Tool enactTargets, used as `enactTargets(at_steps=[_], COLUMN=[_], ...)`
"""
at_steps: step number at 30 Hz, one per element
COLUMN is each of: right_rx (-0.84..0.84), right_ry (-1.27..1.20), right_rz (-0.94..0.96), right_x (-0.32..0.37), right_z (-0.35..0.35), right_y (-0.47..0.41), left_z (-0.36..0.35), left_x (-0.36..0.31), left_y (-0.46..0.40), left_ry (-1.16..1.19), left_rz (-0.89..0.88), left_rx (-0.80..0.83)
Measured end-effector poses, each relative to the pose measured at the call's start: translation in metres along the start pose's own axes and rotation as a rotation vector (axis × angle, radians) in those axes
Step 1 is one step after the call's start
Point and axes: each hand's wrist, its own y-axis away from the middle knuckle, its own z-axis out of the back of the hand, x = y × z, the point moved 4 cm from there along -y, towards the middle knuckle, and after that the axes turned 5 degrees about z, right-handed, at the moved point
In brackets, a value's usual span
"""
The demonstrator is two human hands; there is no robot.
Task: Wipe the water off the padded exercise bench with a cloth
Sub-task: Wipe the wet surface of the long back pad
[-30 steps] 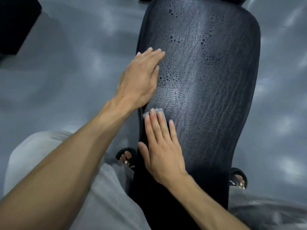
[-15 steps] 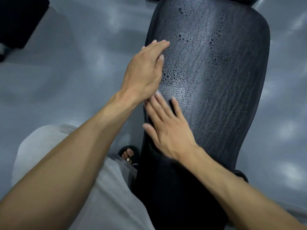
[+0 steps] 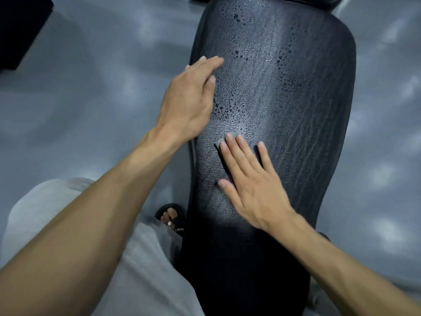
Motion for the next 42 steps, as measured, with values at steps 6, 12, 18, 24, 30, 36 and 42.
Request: enactTargets(at_steps=[6, 12, 18, 24, 30, 36, 42], right_rx=[0.060, -0.017, 0.040, -0.051, 0.004, -0.094, -0.113], right_ry=[0.022, -0.058, -0.065, -0.160, -0.109, -0.175, -0.172], right_rz=[0.195, -0.159, 0.020, -0.315, -0.097, -0.421, -0.315], right_x=[0.007, -0.052, 0.005, -0.067, 0.001, -0.062, -0.005], right_z=[-0.005, 0.011, -0.003, 0.011, -0.001, 0.009, 0.001], right_y=[0.026, -0.022, 0.015, -0.016, 0.004, -0.015, -0.030], left_z=[-0.003, -0.004, -0.007, -0.007, -0.010, -0.007, -0.004], left_x=[-0.002, -0.005, -0.005, -0.010, -0.007, -0.007, -0.005], left_y=[-0.001, 0.000, -0.002, -0.003, -0.003, -0.003, -0.004], left_ry=[-0.004, -0.012, -0.018, -0.012, -0.030, -0.036, -0.041], left_rz=[0.002, -0.004, 0.004, -0.002, -0.007, -0.003, 0.022], left_rx=[0.012, 0.009, 0.018, 0.014, 0.025, 0.012, 0.011])
